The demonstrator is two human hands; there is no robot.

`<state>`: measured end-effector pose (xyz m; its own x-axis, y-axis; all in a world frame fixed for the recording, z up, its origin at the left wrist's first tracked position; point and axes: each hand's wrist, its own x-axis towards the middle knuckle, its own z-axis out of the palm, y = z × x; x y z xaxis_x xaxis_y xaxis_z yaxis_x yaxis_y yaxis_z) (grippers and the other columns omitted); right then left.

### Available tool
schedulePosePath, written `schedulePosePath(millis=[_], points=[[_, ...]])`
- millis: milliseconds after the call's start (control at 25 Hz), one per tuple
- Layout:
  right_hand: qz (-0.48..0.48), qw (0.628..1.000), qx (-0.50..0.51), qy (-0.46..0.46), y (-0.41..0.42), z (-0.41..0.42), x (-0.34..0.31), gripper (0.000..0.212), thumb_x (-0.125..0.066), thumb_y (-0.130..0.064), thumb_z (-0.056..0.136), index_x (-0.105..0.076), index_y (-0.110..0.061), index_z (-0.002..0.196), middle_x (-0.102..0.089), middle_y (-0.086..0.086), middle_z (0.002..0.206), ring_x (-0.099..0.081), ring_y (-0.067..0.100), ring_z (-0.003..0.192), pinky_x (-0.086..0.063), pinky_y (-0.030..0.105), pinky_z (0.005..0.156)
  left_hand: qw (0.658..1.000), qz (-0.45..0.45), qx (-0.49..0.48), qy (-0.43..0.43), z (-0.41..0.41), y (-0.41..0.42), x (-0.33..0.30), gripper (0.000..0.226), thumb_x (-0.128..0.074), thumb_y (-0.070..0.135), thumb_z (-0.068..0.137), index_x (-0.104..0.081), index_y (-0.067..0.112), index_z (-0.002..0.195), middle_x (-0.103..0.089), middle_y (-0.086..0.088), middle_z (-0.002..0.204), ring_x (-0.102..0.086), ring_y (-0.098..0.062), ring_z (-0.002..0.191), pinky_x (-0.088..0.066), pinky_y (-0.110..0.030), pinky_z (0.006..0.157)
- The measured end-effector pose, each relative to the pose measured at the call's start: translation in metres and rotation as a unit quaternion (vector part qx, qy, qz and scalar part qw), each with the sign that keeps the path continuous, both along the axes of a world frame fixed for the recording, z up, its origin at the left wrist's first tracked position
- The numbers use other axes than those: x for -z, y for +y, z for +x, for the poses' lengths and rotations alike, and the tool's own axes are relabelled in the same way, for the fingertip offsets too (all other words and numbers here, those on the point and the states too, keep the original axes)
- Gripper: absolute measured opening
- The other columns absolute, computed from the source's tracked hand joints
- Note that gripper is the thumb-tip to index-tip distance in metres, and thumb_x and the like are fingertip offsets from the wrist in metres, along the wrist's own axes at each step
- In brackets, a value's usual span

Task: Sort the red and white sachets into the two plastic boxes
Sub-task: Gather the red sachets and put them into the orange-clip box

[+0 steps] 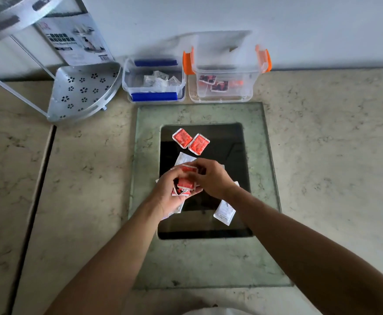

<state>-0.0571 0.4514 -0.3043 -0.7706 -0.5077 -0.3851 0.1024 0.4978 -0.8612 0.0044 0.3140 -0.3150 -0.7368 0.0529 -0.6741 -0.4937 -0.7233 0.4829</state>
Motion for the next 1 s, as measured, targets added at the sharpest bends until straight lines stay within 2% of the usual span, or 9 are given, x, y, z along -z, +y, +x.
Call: schedulePosePath(millis=[120,280,400,480,600,680,760,880,1000], points=[[0.035,0.996,0.017,0.083,-0.017,-0.03,0.009,0.022,-0.072,-0.025,0.088,-0.07,-0.023,0.109,-0.061,-0.007,0.086,-0.061,0.012,0.072,-0.052,0.031,0.069,0.999,-0.034,0.005,-0.028,-0.014,-0.017,0.002,0.038,-0.039,-0.003,0.086,-0.068,0.01,0.106,-0.073,-0.02,0.096,-0.072,-0.036,0.085,-0.058,-0.043,0.072],[0.201,0.954,-0.037,0.22,-0.018,-0.077,0.025,0.05,-0.058,-0.009,0.09,-0.057,-0.034,0.133,-0.049,0.006,0.112,-0.053,0.028,0.104,-0.049,0.035,0.088,0.993,-0.098,-0.037,-0.057,-0.04,-0.044,0.01,0.047,-0.037,-0.01,0.079,-0.069,0.019,0.098,-0.066,-0.016,0.089,-0.065,-0.028,0.072,-0.049,-0.033,0.063],[0.304,0.887,-0.153,0.313,-0.018,-0.09,0.026,0.051,-0.062,-0.028,0.09,-0.05,-0.041,0.138,-0.042,0.009,0.123,-0.045,0.03,0.111,-0.046,0.045,0.096,0.992,-0.094,-0.066,-0.044,-0.069,-0.058,0.015,0.037,-0.04,-0.009,0.081,-0.063,0.022,0.081,-0.067,-0.011,0.091,-0.07,-0.029,0.077,-0.048,-0.038,0.07],[0.296,0.883,-0.147,0.332,-0.02,-0.098,0.03,0.039,-0.062,-0.042,0.089,-0.059,-0.034,0.127,-0.042,0.007,0.124,-0.043,0.028,0.113,-0.045,0.044,0.096,0.992,-0.087,-0.087,-0.026,-0.092,-0.064,0.019,0.034,-0.044,-0.007,0.082,-0.058,0.023,0.076,-0.062,-0.006,0.087,-0.067,-0.029,0.079,-0.053,-0.041,0.071],[0.256,0.903,-0.145,0.312,-0.017,-0.11,0.035,0.03,-0.07,-0.04,0.082,-0.062,-0.022,0.105,-0.054,0.001,0.116,-0.049,0.023,0.111,-0.043,0.035,0.091,0.991,-0.066,-0.118,-0.017,-0.105,-0.069,0.027,0.027,-0.05,-0.001,0.085,-0.063,0.022,0.084,-0.064,-0.01,0.092,-0.065,-0.029,0.086,-0.056,-0.046,0.075],[0.187,0.951,-0.112,0.219,-0.019,-0.117,0.031,0.025,-0.075,-0.035,0.082,-0.061,-0.019,0.094,-0.063,-0.007,0.091,-0.063,0.015,0.089,-0.044,0.019,0.071,0.99,-0.04,-0.135,-0.019,-0.097,-0.071,0.031,0.021,-0.05,0.005,0.087,-0.065,0.02,0.092,-0.065,-0.013,0.088,-0.066,-0.029,0.081,-0.056,-0.045,0.078],[0.114,0.986,-0.036,0.114,-0.032,-0.119,0.026,0.034,-0.08,-0.033,0.08,-0.061,-0.02,0.104,-0.065,-0.013,0.082,-0.062,0.002,0.072,-0.042,0.009,0.059,0.988,-0.035,-0.147,-0.017,-0.085,-0.074,0.036,0.017,-0.051,0.009,0.089,-0.065,0.018,0.094,-0.065,-0.013,0.086,-0.065,-0.028,0.077,-0.055,-0.042,0.076],[0.124,0.989,0.064,0.051,-0.061,-0.109,0.028,0.064,-0.082,-0.036,0.078,-0.051,-0.018,0.131,-0.068,-0.002,0.096,-0.064,0.009,0.076,-0.053,0.018,0.064,0.987,-0.034,-0.157,-0.013,-0.073,-0.078,0.04,0.014,-0.052,0.012,0.09,-0.065,0.018,0.092,-0.066,-0.012,0.086,-0.065,-0.028,0.076,-0.054,-0.04,0.073],[0.22,0.968,0.093,0.078,-0.086,-0.092,0.039,0.059,-0.081,-0.038,0.077,-0.051,-0.012,0.122,-0.067,0.01,0.112,-0.065,0.027,0.099,-0.056,0.039,0.082,0.986,-0.04,-0.162,-0.021,-0.07,-0.08,0.04,0.015,-0.052,0.011,0.09,-0.065,0.017,0.094,-0.067,-0.012,0.085,-0.066,-0.028,0.074,-0.054,-0.04,0.072]])
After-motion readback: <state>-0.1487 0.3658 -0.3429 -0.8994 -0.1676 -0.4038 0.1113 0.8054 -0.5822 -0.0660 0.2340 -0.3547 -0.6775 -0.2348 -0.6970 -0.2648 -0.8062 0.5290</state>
